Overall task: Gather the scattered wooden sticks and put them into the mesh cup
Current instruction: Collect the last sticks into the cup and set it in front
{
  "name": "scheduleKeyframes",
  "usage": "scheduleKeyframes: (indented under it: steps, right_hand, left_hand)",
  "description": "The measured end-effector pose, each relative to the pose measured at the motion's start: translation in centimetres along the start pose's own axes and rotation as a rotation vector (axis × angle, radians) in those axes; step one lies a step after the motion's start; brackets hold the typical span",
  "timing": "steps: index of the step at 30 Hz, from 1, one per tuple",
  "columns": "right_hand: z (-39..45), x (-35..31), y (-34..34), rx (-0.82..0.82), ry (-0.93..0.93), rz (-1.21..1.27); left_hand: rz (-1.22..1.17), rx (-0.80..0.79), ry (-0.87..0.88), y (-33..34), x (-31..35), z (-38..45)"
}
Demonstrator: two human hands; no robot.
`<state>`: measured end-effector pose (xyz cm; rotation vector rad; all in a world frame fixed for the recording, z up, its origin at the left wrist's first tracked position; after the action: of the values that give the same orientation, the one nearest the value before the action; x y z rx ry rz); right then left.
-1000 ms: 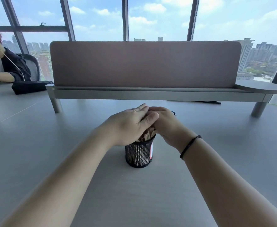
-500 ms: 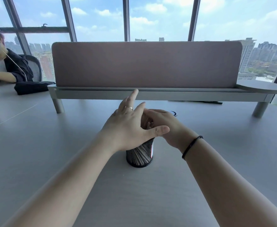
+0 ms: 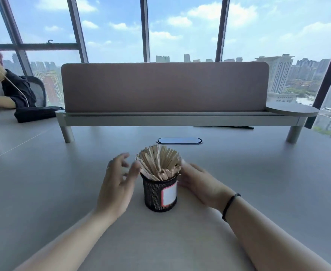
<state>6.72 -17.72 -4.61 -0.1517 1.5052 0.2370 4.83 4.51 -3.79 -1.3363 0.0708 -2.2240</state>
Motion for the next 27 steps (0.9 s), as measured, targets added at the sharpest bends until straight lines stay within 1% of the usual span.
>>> scheduleKeyframes:
  steps: [2,4,5,7,9,12,13,15,16,18,21,24,27]
  right_hand:
    - [-1.4,-0.1,0.8,-0.137,-0.074,-0.005]
    - [-2.6,-0.6,1.3,-0.238,-0.089,0.03]
    - [-3.1,-0.7,1.4,-0.265,-0.093,0.03]
    - [-3.8,-0.9,1.3,-0.229,-0.109,-0.05]
    - [-4.3,-0.6,1.1,-0.12,-0.144,-0.168]
    - [-4.5,0.3,0.9,0.108,-0.193,-0.289]
    - [-4.3,0.6,0.8,0.177,-0.209,-0.346]
    - [-3.7,1.2,0.5,0.266,-0.22,-0.473]
    - [-3.4,1.4,0.4,0.28,-0.223,-0.495]
    - [-2.8,1.7,0.4,0.288,-0.218,-0.507]
    - [-2.0,2.0,0.6,0.313,-0.221,-0.532]
    - [0.0,2.2,0.2,0.359,-0.19,-0.511]
    - [3.0,2.2,-0.2,0.358,-0.175,-0.482]
  left_hand:
    - [-0.021,-0.185,-0.048,0.4,-0.5,-2.4]
    - [-0.123,-0.343,-0.03,0.9,0.1,-3.8]
    - [-0.162,-0.396,-0.004,1.2,0.5,-4.2]
    - [-0.176,-0.457,0.049,1.7,1.1,-4.4]
    - [-0.102,-0.463,0.094,2.0,1.2,-4.0]
    - [0.045,-0.416,0.138,1.2,0.0,-2.4]
    - [0.065,-0.404,0.123,0.8,-0.7,-1.8]
    - [0.0,-0.399,0.041,0.3,-2.1,-1.0]
    - [-0.047,-0.395,0.001,0.3,-2.7,-0.8]
    - [-0.092,-0.404,-0.013,0.9,-2.5,-0.8]
    - [-0.075,-0.397,0.045,2.5,-1.7,-1.0]
    - [-0.051,-0.345,0.029,3.8,-2.6,0.6]
    - [-0.014,-0.31,0.017,5.4,-3.2,3.1]
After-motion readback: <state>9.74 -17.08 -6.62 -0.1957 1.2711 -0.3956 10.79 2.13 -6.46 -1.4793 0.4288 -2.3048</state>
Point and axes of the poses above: each hand's wrist, its own z-axis towards the middle knuckle, its own y-axis out of the palm, x = y × z, the point moved 3 cm from there along z, towards the middle knuckle, and after that the axes turned 9 degrees about x, right-handed, at the moved point
